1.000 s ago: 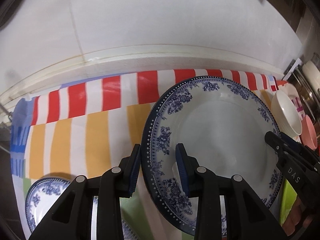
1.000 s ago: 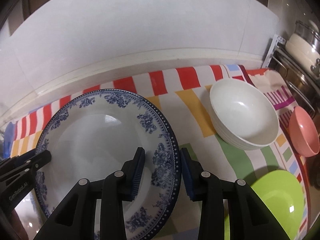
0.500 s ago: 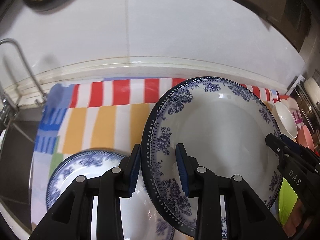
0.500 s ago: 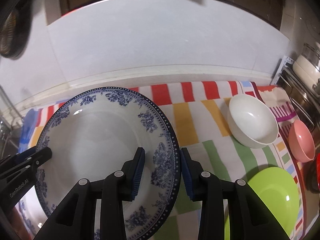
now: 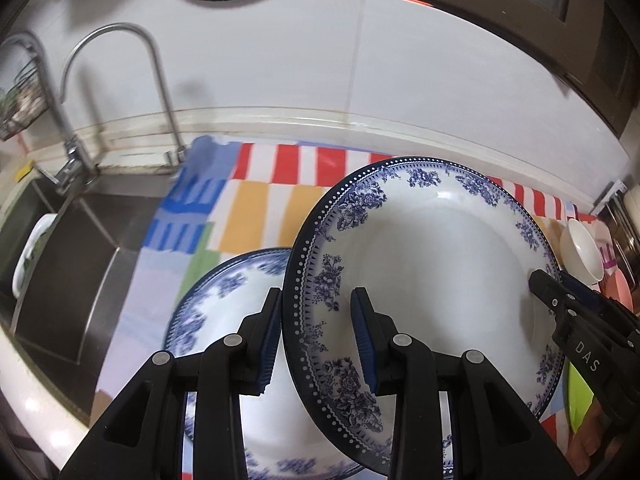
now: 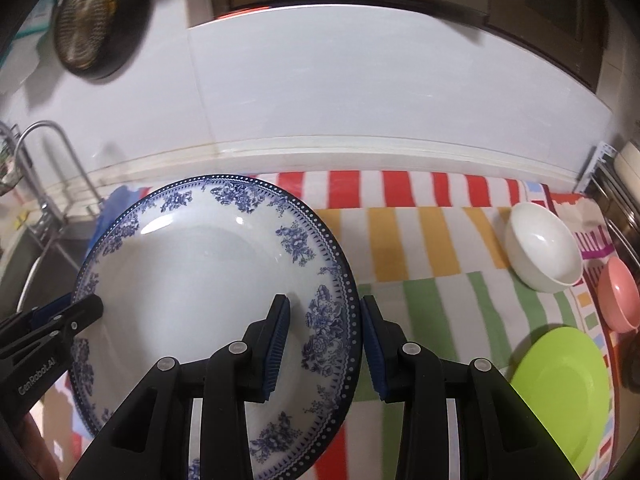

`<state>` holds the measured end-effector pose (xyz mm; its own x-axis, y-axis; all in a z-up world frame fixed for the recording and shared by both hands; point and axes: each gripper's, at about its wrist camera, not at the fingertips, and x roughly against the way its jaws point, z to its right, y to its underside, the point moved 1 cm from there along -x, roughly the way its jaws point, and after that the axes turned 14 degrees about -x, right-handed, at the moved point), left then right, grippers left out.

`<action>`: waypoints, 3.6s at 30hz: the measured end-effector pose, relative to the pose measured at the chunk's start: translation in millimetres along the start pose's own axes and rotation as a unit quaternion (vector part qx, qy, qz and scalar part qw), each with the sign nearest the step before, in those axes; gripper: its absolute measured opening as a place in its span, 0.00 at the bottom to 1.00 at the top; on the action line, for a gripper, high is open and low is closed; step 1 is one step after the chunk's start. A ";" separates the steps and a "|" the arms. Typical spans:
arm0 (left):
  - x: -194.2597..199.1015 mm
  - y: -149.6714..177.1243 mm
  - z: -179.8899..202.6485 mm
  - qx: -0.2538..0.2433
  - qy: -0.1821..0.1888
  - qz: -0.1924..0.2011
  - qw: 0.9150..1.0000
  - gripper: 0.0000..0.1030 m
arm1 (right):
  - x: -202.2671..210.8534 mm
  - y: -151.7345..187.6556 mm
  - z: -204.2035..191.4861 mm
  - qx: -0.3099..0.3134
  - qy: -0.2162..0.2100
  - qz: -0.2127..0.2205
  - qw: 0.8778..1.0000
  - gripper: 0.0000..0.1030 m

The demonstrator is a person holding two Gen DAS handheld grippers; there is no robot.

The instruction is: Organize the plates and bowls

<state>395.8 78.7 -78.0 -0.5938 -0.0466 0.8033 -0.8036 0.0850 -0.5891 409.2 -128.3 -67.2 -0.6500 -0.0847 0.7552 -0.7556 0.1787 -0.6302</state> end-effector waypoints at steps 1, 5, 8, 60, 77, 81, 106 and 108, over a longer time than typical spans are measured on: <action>2.9 3.9 -3.8 0.004 -0.002 0.000 1.000 0.33 | 0.9 2.5 -3.8 0.003 -0.004 -0.001 1.000 0.36; 11.8 18.4 -21.1 0.018 -0.015 -0.004 1.000 0.33 | 1.7 11.7 -19.9 0.013 -0.014 -0.006 1.000 0.36; 16.3 27.8 -32.0 0.033 -0.025 -0.008 0.999 0.33 | 0.8 19.7 -32.8 0.020 -0.022 -0.012 0.999 0.36; -40.5 80.6 -89.5 0.054 -0.031 -0.094 0.994 0.33 | -59.1 69.6 -100.9 0.082 -0.014 -0.085 0.993 0.37; 12.1 61.5 -72.7 0.016 -0.054 -0.020 0.998 0.46 | -11.6 56.2 -85.0 0.060 -0.028 -0.035 0.997 0.46; 30.2 52.3 -59.1 0.000 -0.044 0.009 0.999 0.51 | 8.9 51.5 -74.9 0.052 -0.034 -0.023 0.998 0.46; 94.7 10.5 90.8 -0.139 0.060 0.114 0.982 0.71 | 111.3 39.0 48.2 -0.036 0.006 0.058 0.998 0.59; 96.9 9.0 106.6 -0.151 0.070 0.118 0.979 0.71 | 115.7 38.8 60.4 -0.045 0.015 0.059 0.997 0.59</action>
<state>326.7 -31.2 -14.8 -0.7330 0.1453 0.6645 -0.5830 0.3691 -0.7238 299.7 -190.4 -15.2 -0.7309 -0.0289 0.6819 -0.6621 0.2727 -0.6981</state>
